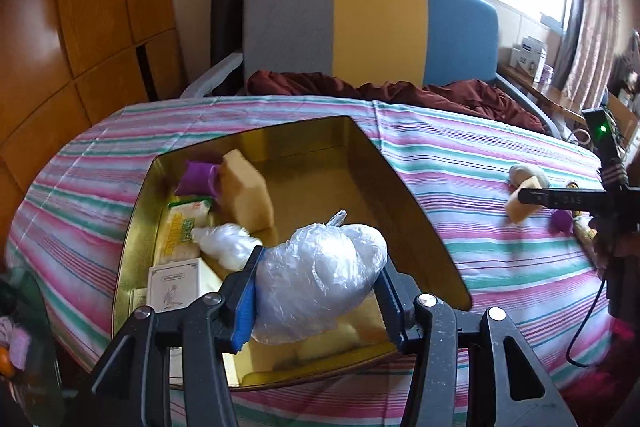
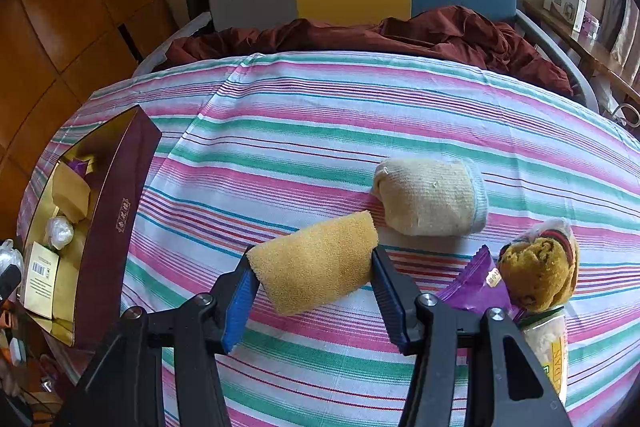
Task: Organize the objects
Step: 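Carry the wrapped white ball into the gold tray and open the left tool, then carry the yellow sponge into the gold tray and open the right tool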
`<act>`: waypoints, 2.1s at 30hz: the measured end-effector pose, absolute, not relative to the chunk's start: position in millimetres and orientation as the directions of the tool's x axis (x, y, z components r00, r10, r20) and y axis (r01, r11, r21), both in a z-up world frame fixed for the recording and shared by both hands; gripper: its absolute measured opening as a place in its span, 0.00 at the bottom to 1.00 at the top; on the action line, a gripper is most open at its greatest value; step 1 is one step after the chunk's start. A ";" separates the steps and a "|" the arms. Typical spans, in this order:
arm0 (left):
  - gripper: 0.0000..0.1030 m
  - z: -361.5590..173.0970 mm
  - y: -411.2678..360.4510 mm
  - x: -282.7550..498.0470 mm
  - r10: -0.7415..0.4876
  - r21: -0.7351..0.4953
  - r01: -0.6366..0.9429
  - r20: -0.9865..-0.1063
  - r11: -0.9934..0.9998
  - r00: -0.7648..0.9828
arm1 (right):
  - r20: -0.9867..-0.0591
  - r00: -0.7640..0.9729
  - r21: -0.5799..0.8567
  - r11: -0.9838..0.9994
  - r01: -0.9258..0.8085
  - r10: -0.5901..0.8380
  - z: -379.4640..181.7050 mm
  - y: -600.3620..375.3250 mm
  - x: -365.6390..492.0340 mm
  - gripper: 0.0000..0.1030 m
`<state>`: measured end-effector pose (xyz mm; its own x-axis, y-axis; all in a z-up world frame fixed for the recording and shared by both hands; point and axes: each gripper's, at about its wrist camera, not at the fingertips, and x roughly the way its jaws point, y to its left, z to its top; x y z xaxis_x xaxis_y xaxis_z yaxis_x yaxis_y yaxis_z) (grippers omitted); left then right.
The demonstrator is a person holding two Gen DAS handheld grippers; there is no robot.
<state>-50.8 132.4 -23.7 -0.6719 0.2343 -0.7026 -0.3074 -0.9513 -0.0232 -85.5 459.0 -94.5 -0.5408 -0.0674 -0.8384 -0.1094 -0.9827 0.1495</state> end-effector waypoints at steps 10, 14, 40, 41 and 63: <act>0.50 -18.1 51.9 -103.7 0.278 -0.267 -0.114 -0.728 -0.957 -0.627 | -0.823 -0.565 0.148 -0.982 -0.115 -0.058 -87.5 459.4 -83.7 0.54; 0.51 -11.3 37.4 -124.3 0.272 -0.285 -0.084 -0.723 -0.955 -0.635 | -0.817 -0.573 0.145 -0.984 -0.102 -0.061 -85.0 455.7 -83.4 0.54; 0.72 -43.6 31.7 -204.3 0.253 -0.318 0.019 -0.789 -0.948 -0.559 | -0.799 -0.600 0.120 -0.986 -0.117 -0.026 -80.4 457.8 -82.2 0.54; 0.73 -39.3 30.9 -195.5 0.243 -0.302 0.007 -0.782 -0.953 -0.574 | -0.796 -0.604 0.125 -0.985 -0.118 -0.028 -79.6 458.2 -81.9 0.54; 0.82 -9.9 14.0 -68.6 0.176 -0.131 -0.119 -0.662 -0.984 -0.729 | -0.810 -0.521 0.136 -0.951 0.278 -0.268 -45.5 218.0 -123.8 0.58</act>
